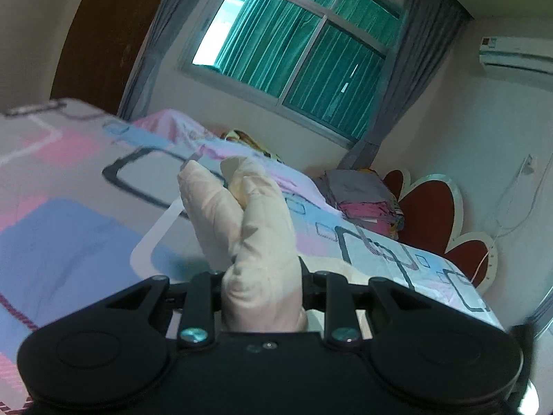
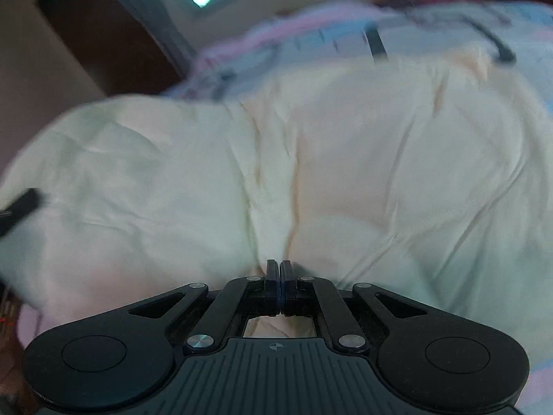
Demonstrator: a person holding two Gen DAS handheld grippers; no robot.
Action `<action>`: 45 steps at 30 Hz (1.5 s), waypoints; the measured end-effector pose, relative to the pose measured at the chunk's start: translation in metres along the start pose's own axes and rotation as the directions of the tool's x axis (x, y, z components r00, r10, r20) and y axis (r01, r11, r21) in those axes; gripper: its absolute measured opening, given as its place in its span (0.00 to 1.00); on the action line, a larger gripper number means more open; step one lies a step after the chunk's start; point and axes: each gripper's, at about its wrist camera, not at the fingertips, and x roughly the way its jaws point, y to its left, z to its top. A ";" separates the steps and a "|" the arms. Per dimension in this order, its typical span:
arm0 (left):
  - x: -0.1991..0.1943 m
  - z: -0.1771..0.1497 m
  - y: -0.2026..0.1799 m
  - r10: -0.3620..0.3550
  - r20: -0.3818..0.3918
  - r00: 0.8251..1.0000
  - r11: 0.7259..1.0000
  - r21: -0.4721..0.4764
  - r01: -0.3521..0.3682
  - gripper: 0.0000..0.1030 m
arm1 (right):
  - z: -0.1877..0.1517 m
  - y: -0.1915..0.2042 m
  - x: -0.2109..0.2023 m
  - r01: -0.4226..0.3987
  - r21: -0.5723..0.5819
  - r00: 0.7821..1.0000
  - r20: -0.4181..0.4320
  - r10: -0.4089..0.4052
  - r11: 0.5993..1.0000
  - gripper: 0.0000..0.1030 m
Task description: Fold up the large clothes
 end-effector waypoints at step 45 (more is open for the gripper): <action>0.058 -0.051 -0.219 -0.334 -0.305 0.892 0.916 0.118 0.384 0.74 | 0.035 -0.214 -0.154 -0.023 0.263 0.954 0.295 -0.058 0.964 0.83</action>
